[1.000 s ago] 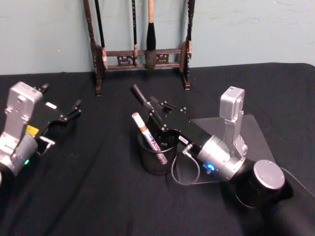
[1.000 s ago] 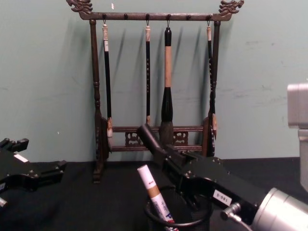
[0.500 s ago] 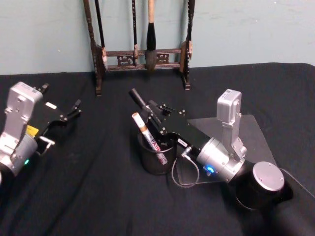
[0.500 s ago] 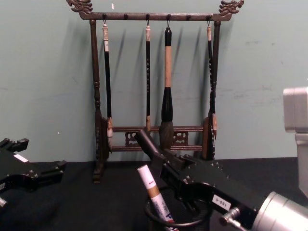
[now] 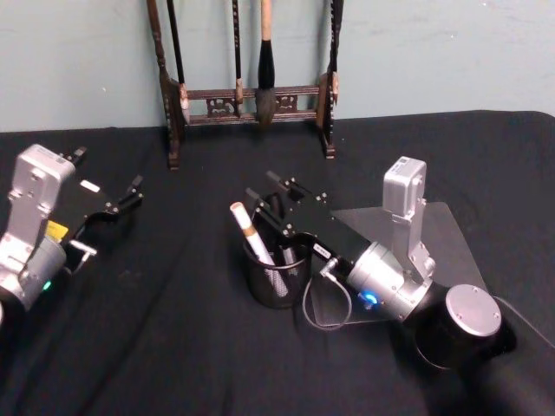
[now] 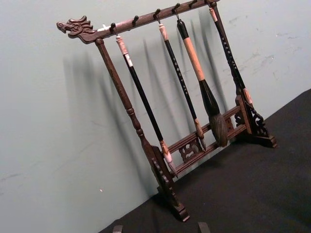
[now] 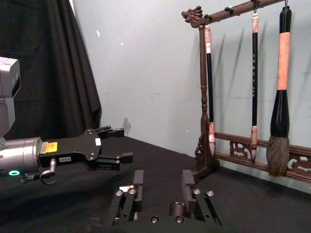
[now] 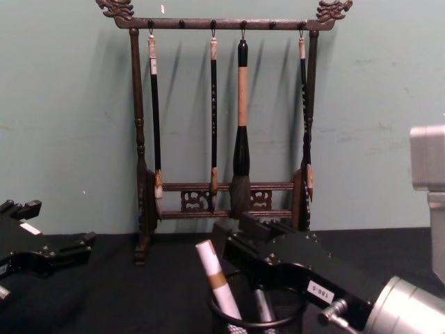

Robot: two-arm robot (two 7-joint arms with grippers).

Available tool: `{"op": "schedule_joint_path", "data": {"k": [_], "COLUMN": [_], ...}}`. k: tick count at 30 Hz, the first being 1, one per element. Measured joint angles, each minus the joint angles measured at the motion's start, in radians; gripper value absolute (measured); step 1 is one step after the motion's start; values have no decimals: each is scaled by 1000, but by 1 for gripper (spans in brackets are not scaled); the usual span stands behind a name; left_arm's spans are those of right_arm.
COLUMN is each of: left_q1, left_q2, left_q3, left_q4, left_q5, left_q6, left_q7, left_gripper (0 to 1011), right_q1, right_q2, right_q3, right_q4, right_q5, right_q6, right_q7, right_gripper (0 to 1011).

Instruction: Pick up the water-based marker from the table and place it into the pen holder.

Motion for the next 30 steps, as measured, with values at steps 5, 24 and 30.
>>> {"op": "schedule_joint_path", "data": {"k": [5, 24, 30], "left_q1": [0, 0, 0], "left_q2": [0, 0, 0], "left_q3": [0, 0, 0], "left_q4": [0, 0, 0], "left_q5": [0, 0, 0], "left_q6": [0, 0, 0], "left_q7": [0, 0, 0], "left_gripper": [1001, 1002, 1001], "right_q1": [0, 0, -7], "right_q2": [0, 4, 23], "right_q3": [1, 6, 33], "right_q4": [0, -17, -77], "right_q5": [0, 8, -3], "right_q6": [0, 14, 24], "right_q7": [0, -3, -55], "right_gripper": [606, 1003, 1002]}}
